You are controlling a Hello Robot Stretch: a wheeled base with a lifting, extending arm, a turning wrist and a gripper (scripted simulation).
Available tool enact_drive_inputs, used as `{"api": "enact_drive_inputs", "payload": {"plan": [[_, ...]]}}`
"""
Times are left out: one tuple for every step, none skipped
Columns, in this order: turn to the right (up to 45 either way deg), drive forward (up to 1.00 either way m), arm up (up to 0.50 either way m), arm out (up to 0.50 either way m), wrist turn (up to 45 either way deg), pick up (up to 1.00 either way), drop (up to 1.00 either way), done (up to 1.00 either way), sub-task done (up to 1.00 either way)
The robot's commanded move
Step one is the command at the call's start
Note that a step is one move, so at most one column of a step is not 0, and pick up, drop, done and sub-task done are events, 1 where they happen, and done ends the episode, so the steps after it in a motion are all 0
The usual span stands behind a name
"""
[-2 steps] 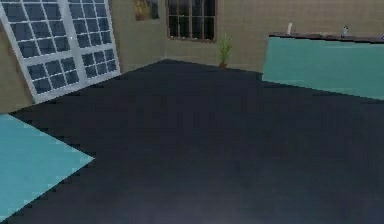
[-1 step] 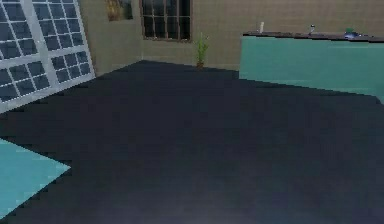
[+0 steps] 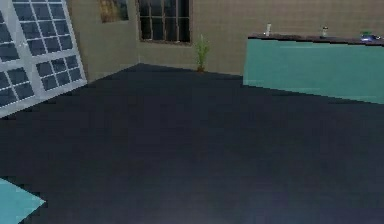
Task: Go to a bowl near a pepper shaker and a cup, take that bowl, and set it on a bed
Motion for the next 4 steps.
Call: {"api": "enact_drive_inputs", "payload": {"plan": [[24.0, 0.0, 0.0, 0.0, 0.0, 0.0, 0.0, 0.0, 0.0], [0.0, 0.65, 0.0, 0.0, 0.0, 0.0, 0.0, 0.0, 0.0], [6.0, 0.0, 0.0, 0.0, 0.0, 0.0, 0.0, 0.0, 0.0], [0.0, 1.0, 0.0, 0.0, 0.0, 0.0, 0.0, 0.0, 0.0]]}}
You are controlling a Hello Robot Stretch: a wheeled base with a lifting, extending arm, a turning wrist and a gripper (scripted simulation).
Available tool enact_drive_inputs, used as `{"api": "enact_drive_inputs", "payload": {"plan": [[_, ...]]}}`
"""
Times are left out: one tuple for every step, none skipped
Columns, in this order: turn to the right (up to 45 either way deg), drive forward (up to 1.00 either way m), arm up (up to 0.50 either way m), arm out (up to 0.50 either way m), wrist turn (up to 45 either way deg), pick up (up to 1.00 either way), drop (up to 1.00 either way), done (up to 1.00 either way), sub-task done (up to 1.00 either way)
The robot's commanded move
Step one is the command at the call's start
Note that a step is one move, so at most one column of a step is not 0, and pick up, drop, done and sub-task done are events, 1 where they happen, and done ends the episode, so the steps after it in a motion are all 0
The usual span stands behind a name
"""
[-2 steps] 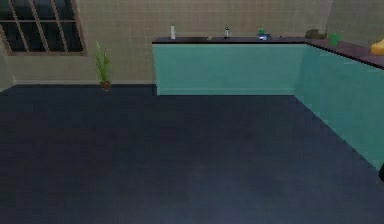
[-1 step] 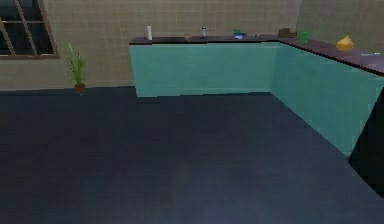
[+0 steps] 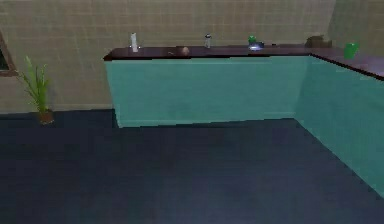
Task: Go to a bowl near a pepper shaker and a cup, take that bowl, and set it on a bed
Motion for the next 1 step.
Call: {"api": "enact_drive_inputs", "payload": {"plan": [[0.0, 1.0, 0.0, 0.0, 0.0, 0.0, 0.0, 0.0, 0.0]]}}
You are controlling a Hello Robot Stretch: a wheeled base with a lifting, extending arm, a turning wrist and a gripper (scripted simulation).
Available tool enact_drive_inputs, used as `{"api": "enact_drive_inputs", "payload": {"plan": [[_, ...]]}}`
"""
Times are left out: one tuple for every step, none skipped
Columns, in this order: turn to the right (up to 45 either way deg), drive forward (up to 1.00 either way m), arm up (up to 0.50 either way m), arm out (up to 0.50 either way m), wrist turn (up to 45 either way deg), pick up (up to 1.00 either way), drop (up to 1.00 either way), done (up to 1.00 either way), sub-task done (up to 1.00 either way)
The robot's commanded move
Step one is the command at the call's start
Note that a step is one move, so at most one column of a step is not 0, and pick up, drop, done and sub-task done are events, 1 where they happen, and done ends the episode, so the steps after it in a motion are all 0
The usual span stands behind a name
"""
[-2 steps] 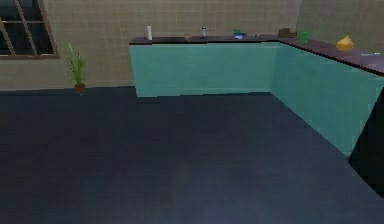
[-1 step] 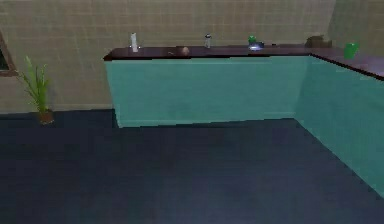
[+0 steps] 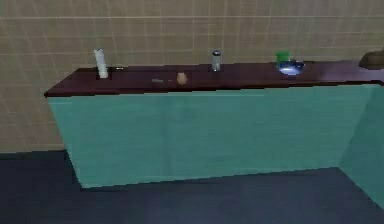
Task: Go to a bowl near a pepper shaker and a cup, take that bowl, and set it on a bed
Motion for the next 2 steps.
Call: {"api": "enact_drive_inputs", "payload": {"plan": [[6.0, 0.0, 0.0, 0.0, 0.0, 0.0, 0.0, 0.0, 0.0], [0.0, 0.85, 0.0, 0.0, 0.0, 0.0, 0.0, 0.0, 0.0]]}}
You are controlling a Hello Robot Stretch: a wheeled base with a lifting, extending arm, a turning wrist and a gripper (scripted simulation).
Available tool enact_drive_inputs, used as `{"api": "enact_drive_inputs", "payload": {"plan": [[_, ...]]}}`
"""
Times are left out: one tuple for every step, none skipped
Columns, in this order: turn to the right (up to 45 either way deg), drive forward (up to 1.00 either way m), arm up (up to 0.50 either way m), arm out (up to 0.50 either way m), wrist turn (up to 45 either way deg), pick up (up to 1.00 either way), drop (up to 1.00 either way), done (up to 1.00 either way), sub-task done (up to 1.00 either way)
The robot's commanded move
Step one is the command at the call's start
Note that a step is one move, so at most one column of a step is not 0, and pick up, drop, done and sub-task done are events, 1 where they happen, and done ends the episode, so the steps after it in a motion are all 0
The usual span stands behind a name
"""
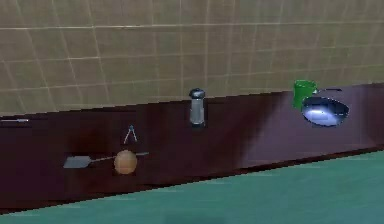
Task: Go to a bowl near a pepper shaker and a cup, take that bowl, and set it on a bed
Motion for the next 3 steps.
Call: {"api": "enact_drive_inputs", "payload": {"plan": [[45.0, 0.0, 0.0, 0.0, 0.0, 0.0, 0.0, 0.0, 0.0], [27.0, 0.0, 0.0, 0.0, 0.0, 0.0, 0.0, 0.0, 0.0], [0.0, 0.6, 0.0, 0.0, 0.0, 0.0, 0.0, 0.0, 0.0]]}}
